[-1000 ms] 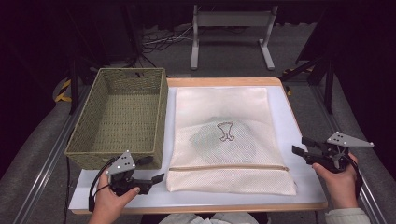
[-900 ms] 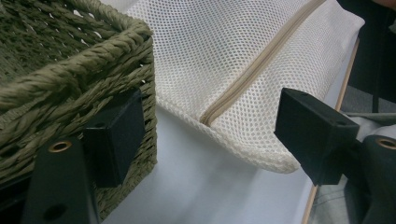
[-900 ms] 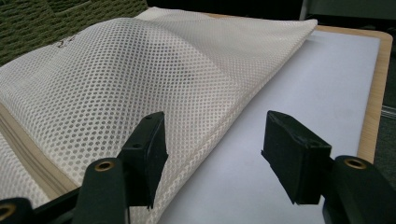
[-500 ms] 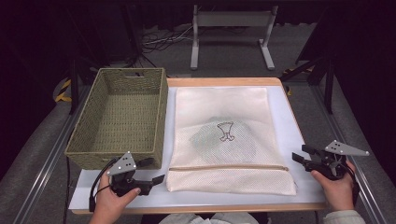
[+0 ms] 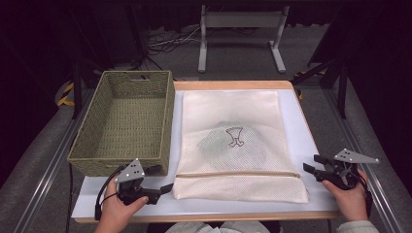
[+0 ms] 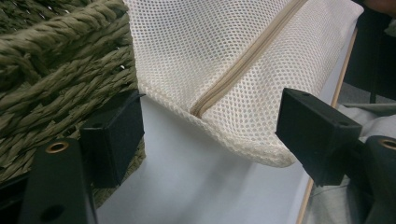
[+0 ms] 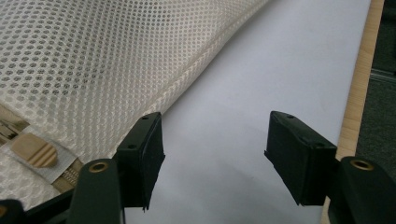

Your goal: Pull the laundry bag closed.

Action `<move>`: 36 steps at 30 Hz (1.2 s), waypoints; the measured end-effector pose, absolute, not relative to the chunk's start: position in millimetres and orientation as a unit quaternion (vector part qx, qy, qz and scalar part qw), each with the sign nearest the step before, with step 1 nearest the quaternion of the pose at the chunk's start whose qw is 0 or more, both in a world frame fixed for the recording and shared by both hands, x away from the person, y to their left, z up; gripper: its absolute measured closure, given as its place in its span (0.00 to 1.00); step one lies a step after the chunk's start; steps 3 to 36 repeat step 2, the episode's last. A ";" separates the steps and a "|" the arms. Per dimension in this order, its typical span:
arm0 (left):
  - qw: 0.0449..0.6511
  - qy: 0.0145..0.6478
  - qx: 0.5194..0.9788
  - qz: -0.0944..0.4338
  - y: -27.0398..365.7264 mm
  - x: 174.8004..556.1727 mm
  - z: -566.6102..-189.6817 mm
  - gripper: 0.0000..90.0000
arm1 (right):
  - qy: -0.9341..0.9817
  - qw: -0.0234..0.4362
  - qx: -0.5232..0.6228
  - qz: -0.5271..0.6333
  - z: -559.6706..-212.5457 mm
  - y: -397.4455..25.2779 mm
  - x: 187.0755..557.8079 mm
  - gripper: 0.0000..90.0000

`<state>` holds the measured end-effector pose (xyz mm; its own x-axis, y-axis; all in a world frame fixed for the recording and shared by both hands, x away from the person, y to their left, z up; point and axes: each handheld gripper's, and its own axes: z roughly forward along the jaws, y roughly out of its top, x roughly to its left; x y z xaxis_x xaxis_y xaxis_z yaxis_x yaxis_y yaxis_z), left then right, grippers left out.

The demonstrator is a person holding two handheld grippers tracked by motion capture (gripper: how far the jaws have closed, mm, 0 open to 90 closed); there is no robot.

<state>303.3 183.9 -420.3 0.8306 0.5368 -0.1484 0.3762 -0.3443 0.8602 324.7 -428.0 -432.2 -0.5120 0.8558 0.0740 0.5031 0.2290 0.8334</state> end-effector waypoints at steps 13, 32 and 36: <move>0.499 0.280 0.816 0.081 184.1 303.2 -420.3 0.26 | 0.756 0.206 0.449 0.430 -431.9 -428.2 324.5 0.41; 0.499 0.280 0.816 0.081 184.1 303.2 -420.3 0.26 | 0.756 0.206 0.449 0.430 -431.9 -428.2 324.5 0.41; 0.499 0.280 0.816 0.081 184.1 303.2 -420.3 0.26 | 0.756 0.206 0.449 0.430 -431.9 -428.2 324.5 0.41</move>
